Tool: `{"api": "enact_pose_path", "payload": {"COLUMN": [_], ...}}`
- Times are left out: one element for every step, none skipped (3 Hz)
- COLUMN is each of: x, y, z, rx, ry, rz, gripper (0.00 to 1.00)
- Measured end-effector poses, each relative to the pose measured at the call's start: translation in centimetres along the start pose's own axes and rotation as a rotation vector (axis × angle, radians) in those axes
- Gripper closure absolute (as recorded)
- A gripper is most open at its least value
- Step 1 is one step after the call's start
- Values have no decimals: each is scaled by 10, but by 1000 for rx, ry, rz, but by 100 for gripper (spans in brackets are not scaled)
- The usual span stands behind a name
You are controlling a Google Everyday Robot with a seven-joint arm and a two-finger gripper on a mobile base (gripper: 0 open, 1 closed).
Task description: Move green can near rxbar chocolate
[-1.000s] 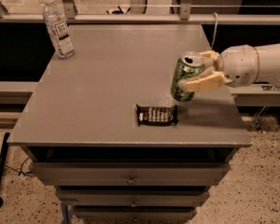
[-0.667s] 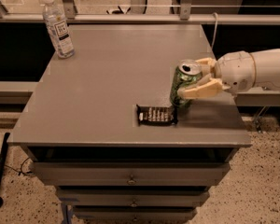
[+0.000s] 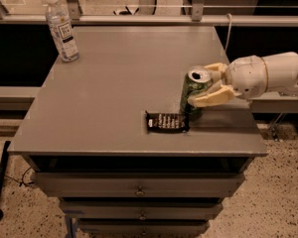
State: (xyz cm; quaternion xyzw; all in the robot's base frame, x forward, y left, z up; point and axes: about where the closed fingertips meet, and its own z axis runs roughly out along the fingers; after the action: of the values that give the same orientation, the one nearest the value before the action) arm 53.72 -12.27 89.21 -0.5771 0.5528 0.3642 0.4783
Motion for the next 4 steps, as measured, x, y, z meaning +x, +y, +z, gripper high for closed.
{"api": "enact_pose_path", "payload": {"x": [4,6,9,10], "y": [-3,-2,2,4], "z": [1,4,7,7], "rx": [-8,-29,-52,-65], "ry": [7,11,15,20], "rz": [1,16,34,45], "gripper": [81,59,35,12]}}
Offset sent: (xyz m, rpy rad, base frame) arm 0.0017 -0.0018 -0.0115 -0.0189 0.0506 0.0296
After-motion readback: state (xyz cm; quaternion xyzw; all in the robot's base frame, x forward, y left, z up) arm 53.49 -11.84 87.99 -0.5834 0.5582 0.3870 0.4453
